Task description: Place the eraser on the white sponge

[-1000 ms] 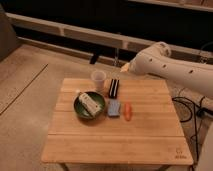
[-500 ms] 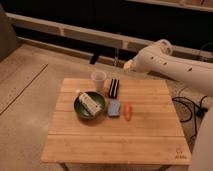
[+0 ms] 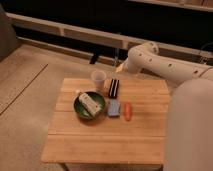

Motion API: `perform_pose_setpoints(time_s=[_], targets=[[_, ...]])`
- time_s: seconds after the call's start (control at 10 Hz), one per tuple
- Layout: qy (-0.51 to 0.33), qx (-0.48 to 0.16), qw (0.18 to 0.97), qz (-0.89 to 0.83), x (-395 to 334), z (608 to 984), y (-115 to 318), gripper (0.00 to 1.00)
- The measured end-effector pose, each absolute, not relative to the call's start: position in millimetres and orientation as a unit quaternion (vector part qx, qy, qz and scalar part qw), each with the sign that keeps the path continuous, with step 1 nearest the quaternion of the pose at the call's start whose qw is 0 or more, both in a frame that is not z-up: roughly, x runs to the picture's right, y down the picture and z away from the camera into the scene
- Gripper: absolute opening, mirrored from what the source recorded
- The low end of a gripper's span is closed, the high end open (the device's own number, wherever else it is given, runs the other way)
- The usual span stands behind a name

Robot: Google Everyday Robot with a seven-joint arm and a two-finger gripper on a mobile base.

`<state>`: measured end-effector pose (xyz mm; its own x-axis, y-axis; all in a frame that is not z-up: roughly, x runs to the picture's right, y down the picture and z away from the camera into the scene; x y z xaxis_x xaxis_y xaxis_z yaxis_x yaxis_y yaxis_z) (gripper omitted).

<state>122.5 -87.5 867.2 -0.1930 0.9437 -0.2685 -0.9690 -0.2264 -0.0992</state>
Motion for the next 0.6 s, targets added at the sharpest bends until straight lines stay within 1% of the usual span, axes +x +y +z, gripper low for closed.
perform_pose_setpoints(time_s=[0.2, 0.6], targets=[[0.060, -0.154, 0.610, 0.775, 122.5, 890.3, -82.5, 0.65], [0.088, -0.171, 0.585, 0.788, 138.7, 921.8, -69.3, 0.65]])
